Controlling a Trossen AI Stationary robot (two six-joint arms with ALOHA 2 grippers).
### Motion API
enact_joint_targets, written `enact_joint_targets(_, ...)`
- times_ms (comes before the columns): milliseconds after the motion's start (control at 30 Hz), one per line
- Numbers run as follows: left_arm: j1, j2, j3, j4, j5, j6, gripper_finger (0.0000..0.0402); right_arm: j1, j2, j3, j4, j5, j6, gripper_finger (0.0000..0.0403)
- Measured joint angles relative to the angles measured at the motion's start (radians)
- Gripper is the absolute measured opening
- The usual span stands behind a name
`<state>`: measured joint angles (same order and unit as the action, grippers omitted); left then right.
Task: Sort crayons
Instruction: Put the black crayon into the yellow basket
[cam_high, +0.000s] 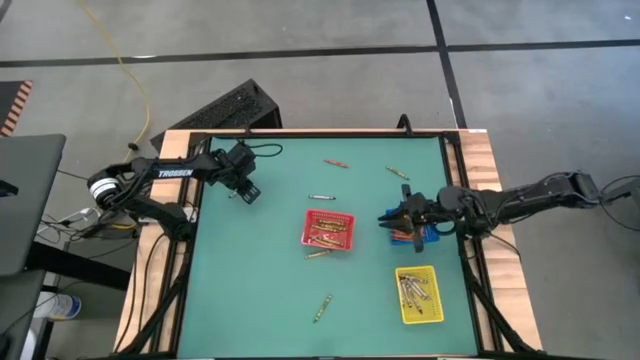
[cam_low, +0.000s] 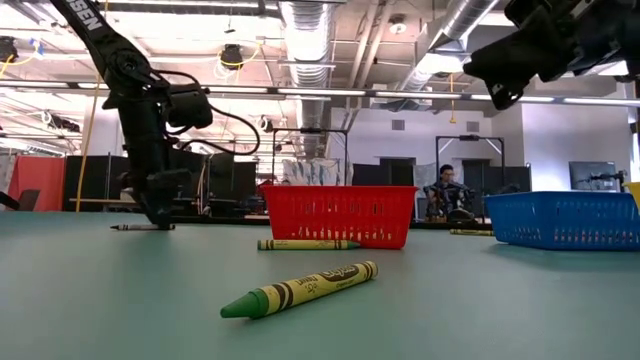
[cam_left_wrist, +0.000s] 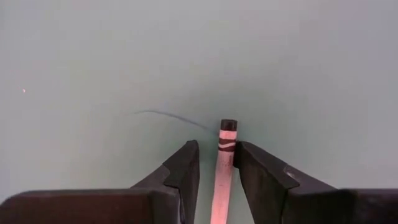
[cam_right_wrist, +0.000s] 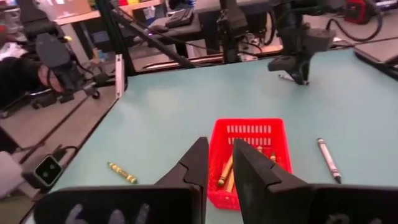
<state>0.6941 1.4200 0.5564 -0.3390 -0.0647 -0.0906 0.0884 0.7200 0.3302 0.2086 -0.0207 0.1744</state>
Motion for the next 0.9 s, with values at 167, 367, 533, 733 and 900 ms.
enact_joint_targets(167,-0.007,0.0,-0.002,0.021,0.006,0.0,0.0088,-0.017,-0.001,0.0,0.012,-0.037,-0.023,0.0072)
enact_joint_targets(367,-0.028,0.004,-0.003,0.112,0.016,-0.001,0.0016,-0.049,-0.001,0.0,0.01,-0.069,-0.026,0.0072)
enact_joint_targets(533,-0.035,-0.005,0.105,0.109,0.075,0.002,0.0013,-0.073,-0.001,0.001,0.004,-0.089,-0.027,0.0072)
enact_joint_targets(733,-0.125,0.008,0.182,0.319,0.235,-0.053,0.0007,-0.078,0.0,0.001,-0.027,-0.088,-0.052,0.0072)
enact_joint_targets(900,-0.252,0.012,0.186,0.464,0.247,-0.105,0.0006,-0.06,0.0,0.001,-0.029,-0.087,-0.053,0.0072)
